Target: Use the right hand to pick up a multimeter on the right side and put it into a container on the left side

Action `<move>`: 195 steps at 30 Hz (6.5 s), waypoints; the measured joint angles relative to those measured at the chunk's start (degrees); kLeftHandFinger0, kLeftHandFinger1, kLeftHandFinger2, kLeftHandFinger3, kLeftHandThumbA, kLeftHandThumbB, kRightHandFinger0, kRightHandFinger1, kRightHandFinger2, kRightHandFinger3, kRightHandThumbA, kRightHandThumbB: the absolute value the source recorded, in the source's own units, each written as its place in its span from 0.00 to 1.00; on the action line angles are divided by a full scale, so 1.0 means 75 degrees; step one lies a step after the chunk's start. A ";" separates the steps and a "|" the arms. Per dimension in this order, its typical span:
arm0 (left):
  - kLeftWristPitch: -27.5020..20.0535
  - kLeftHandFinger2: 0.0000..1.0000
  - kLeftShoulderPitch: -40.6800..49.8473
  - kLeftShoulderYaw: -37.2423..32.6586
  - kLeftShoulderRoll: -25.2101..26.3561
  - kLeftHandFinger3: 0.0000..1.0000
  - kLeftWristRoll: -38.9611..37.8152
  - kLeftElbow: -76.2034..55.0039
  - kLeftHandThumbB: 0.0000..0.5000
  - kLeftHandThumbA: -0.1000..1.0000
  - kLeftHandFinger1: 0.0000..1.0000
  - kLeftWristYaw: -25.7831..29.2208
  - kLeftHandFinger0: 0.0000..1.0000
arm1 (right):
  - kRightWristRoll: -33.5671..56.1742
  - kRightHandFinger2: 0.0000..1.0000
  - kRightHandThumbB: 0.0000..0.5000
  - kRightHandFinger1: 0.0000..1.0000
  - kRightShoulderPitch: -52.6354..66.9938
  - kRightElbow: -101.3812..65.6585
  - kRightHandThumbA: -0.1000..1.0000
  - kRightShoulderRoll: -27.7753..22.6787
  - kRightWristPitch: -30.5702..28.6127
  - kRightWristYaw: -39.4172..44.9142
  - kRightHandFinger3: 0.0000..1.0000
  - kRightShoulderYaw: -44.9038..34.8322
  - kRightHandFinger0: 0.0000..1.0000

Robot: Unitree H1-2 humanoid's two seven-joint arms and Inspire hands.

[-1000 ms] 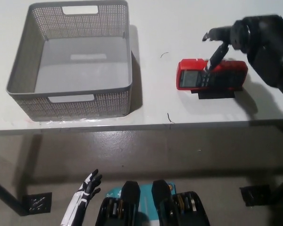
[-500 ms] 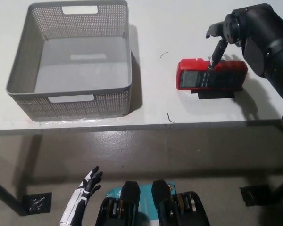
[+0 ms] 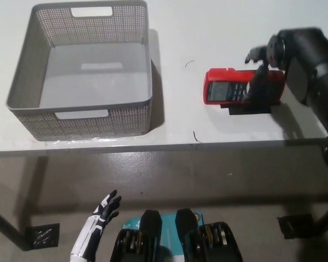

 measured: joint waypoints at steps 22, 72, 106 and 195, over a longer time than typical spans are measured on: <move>0.0000 1.00 -0.0014 -0.0135 0.0029 1.00 -0.0010 -0.0088 0.79 1.00 1.00 -0.0034 1.00 | 0.0607 0.88 0.20 0.56 0.1094 -0.0001 0.00 0.0014 -0.0885 -0.3310 0.88 -0.2365 0.01; 0.0002 1.00 -0.0255 -0.0115 0.0043 1.00 -0.0005 0.0113 0.73 1.00 1.00 -0.0048 1.00 | 0.7330 0.58 0.18 0.05 0.1281 0.0175 0.00 0.1673 0.1149 -0.2937 1.00 -1.3082 0.00; 0.0001 1.00 -0.0005 -0.0286 0.0122 1.00 0.0125 0.0036 0.94 1.00 1.00 -0.0134 1.00 | 0.7044 0.78 0.38 0.42 0.0045 -0.0788 0.00 0.3239 0.1494 -0.3240 0.86 -0.7510 0.04; 0.0002 1.00 0.0202 -0.0533 0.0163 1.00 0.0154 0.0419 0.75 1.00 1.00 -0.0307 1.00 | 0.6902 1.00 0.99 1.00 1.1180 -1.3413 1.00 0.0667 -0.0021 -0.2092 1.00 -0.5637 1.00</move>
